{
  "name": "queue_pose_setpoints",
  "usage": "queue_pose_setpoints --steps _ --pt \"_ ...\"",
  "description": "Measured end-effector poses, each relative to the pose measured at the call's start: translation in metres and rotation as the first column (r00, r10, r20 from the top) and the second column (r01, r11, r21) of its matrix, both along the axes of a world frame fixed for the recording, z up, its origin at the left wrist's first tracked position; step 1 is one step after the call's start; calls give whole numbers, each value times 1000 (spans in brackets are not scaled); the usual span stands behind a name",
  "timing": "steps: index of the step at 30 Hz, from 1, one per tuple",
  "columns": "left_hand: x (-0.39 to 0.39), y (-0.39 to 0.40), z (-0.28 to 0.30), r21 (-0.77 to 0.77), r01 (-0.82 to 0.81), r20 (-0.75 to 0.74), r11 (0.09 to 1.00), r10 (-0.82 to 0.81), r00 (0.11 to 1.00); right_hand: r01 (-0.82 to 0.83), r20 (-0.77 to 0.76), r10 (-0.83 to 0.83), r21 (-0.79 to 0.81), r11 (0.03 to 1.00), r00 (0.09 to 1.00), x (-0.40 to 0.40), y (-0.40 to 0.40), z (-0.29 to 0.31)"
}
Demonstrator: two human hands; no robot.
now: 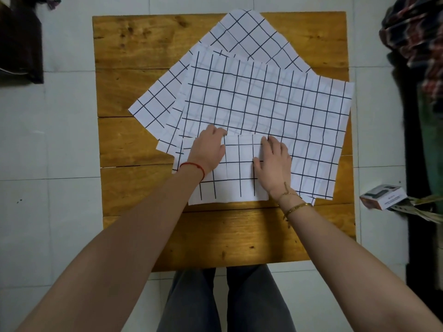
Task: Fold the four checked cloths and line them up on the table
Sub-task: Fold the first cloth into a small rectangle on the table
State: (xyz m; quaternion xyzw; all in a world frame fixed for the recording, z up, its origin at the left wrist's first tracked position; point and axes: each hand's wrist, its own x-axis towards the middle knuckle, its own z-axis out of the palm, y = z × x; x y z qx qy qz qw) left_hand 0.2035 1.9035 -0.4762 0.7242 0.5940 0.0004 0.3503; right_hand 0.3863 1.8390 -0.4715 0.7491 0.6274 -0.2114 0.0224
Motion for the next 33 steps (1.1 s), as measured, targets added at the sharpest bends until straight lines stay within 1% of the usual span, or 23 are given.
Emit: queue_pose_setpoints --steps 3,12,14,17,19,22,24,27,30,31,33 --pt "4 4 -2 -60 -22 -15 998 21 1000 1 -17 -2 -7 1000 1000 1 1 1" --pt "1 6 -1 -142 -107 -68 984 99 993 1 -74 -1 -5 1000 997 7 0 1" --pt "-1 4 2 -167 -120 -25 979 117 993 15 -110 -13 15 1000 994 9 -1 1" --pt "-8 4 18 -293 -206 122 934 250 960 97 -212 -79 80 992 974 11 -3 2" --pt "-13 4 31 -379 -248 195 891 339 920 174 -295 -132 122 977 946 12 -4 5" --pt "-22 4 45 -467 -316 297 826 483 824 269 -424 -185 147 952 886 12 -5 11" --pt "-26 4 53 -497 -353 358 792 558 748 325 -499 -238 94 941 833 10 -4 14" --pt "-29 4 64 -488 -401 460 775 619 637 418 -581 -345 -10 909 737 6 0 19" --pt "-30 2 71 -493 -459 522 739 674 523 501 -695 -452 -152 852 559 1 4 29" --pt "-30 1 73 -493 -484 535 723 691 486 493 -720 -450 -171 853 528 0 5 33" --pt "-32 -2 74 -493 -524 556 695 714 425 440 -741 -399 -155 885 541 -1 6 38"
